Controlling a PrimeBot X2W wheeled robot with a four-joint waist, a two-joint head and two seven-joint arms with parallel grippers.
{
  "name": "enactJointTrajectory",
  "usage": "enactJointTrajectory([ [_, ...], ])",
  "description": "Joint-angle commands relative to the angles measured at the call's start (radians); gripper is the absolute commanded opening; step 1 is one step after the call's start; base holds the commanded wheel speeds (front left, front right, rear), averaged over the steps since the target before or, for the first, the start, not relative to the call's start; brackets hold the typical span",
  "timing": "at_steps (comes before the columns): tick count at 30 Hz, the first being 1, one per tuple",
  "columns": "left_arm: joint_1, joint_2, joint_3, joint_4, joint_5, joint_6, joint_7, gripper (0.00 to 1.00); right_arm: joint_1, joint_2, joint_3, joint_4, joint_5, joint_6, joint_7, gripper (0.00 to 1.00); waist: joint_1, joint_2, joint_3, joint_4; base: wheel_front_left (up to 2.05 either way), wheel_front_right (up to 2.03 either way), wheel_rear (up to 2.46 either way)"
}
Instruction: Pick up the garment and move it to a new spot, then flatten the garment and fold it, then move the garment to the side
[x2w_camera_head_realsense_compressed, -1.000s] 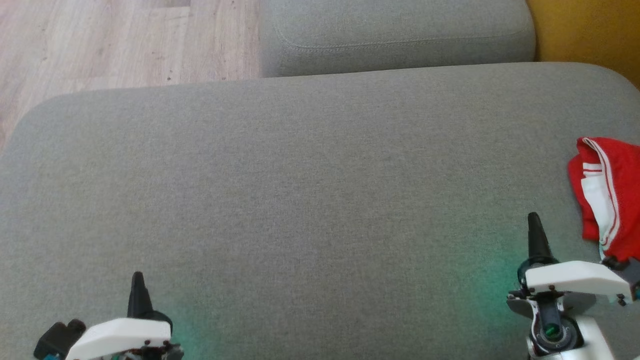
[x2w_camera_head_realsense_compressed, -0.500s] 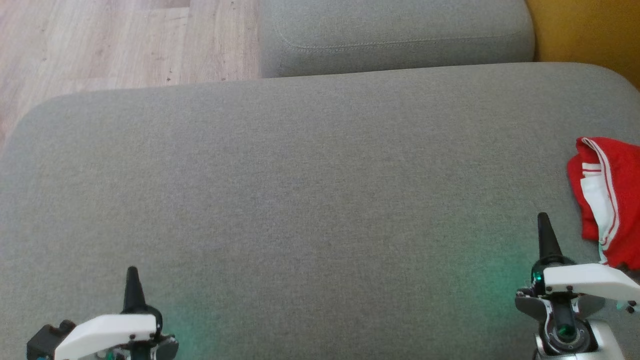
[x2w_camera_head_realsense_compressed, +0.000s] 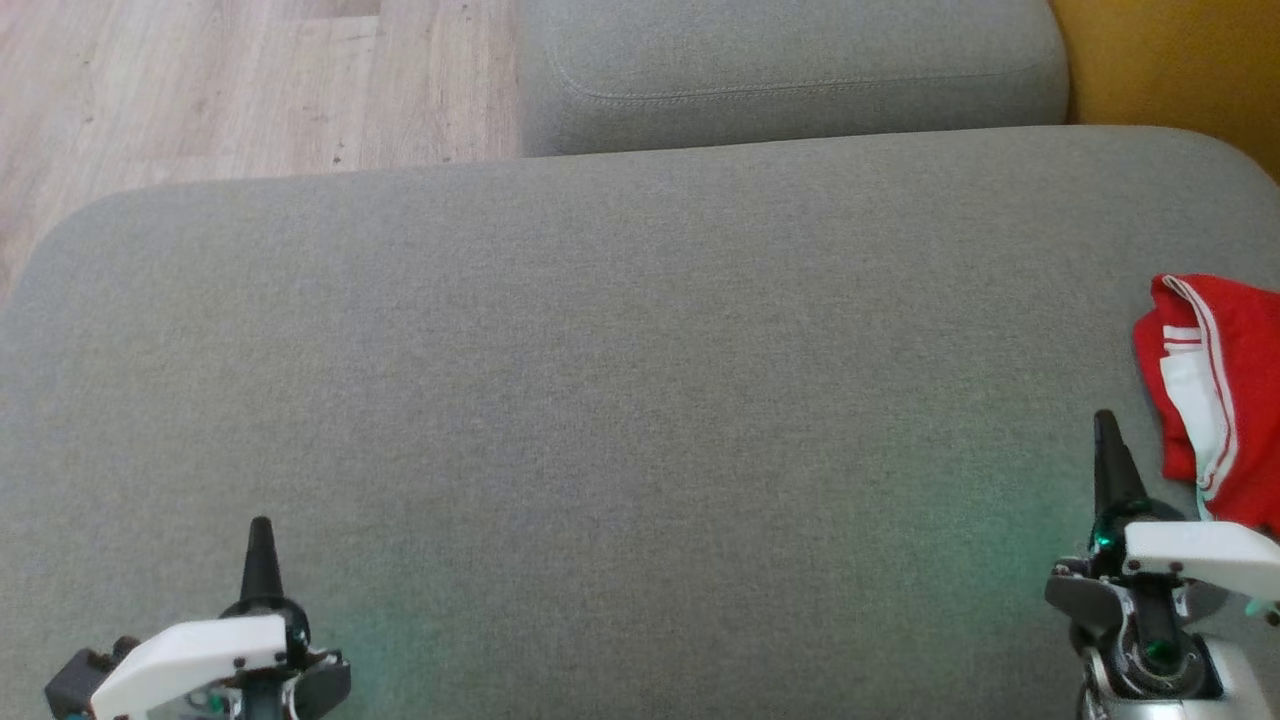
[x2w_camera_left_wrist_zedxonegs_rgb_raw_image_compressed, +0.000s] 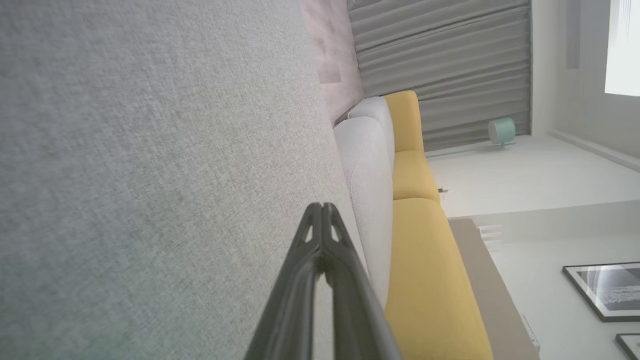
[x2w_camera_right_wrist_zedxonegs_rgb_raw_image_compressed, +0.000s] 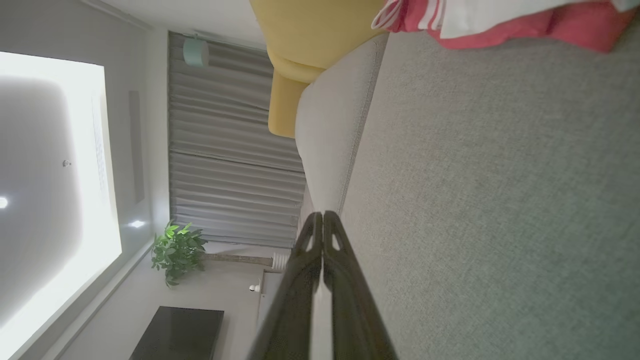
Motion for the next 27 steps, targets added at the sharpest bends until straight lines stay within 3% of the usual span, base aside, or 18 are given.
enactJointTrajectory([
  [1, -0.056, 0.006, 0.038, -0.038, -0.020, -0.007, 0.006, 0.00, -0.015, -0.004, 0.014, -0.045, 0.023, 0.003, 0.008, 0.00, 0.0000, -0.0001, 0.000, 0.000, 0.00, 0.00, 0.00],
  [19, -0.071, 0.006, 0.070, -0.071, -0.225, -0.034, 0.062, 0.00, -0.001, -0.004, -0.018, -0.109, 0.230, 0.003, 0.063, 0.00, -0.0001, -0.0001, -0.002, -0.001, 0.00, 0.00, 0.00],
  [27, -0.070, 0.006, 0.070, -0.071, -0.225, -0.034, 0.062, 0.00, -0.001, -0.004, -0.018, -0.109, 0.230, 0.003, 0.063, 0.00, -0.0001, -0.0001, -0.002, -0.001, 0.00, 0.00, 0.00],
])
